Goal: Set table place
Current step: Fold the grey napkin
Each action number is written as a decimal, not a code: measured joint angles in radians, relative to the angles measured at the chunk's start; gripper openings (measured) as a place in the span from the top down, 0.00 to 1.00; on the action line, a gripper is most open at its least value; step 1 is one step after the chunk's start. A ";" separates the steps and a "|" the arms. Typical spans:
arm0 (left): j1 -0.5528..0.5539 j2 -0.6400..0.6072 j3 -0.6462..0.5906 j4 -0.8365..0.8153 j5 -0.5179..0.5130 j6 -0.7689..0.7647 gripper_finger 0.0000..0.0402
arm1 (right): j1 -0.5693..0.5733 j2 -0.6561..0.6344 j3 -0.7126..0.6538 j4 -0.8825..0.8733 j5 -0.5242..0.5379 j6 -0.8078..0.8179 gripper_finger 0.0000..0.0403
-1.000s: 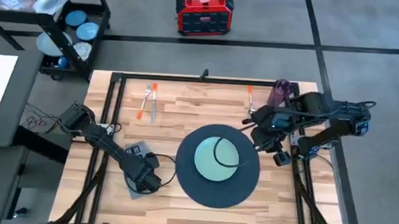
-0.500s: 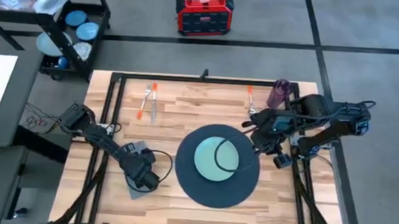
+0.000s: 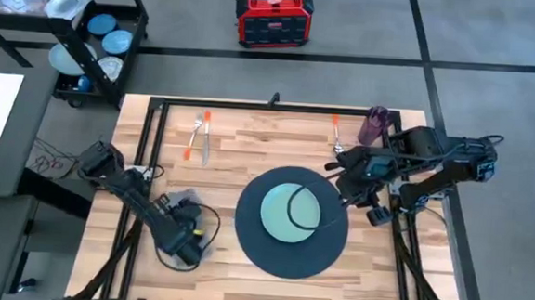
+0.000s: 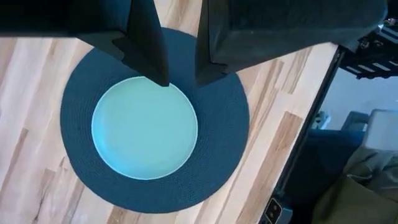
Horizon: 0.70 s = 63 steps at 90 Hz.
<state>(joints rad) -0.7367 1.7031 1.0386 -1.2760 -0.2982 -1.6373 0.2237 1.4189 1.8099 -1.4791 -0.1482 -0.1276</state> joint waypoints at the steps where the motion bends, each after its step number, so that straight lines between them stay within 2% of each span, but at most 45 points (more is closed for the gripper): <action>1: -0.007 0.000 0.000 0.004 -0.003 -0.016 0.96 | 0.000 0.000 0.000 0.000 0.000 0.000 0.84; 18: -0.129 0.000 -0.013 0.029 -0.110 -0.335 0.96 | 0.020 0.000 0.000 -0.001 0.001 0.025 0.84; 32: -0.237 0.000 -0.080 0.046 -0.073 -0.587 0.96 | 0.047 0.000 0.000 -0.001 0.027 0.050 0.84; 44: -0.275 0.000 -0.138 0.129 0.040 -0.618 0.96 | 0.069 0.000 0.000 -0.001 0.052 0.076 0.84; 63: -0.278 -0.002 -0.203 0.159 0.035 -0.629 0.96 | 0.110 0.000 0.000 0.012 0.088 0.122 0.84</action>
<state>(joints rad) -1.0149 1.7016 0.8359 -1.1172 -0.2635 -2.2665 0.3334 1.4189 1.8099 -1.4671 -0.0602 -0.0054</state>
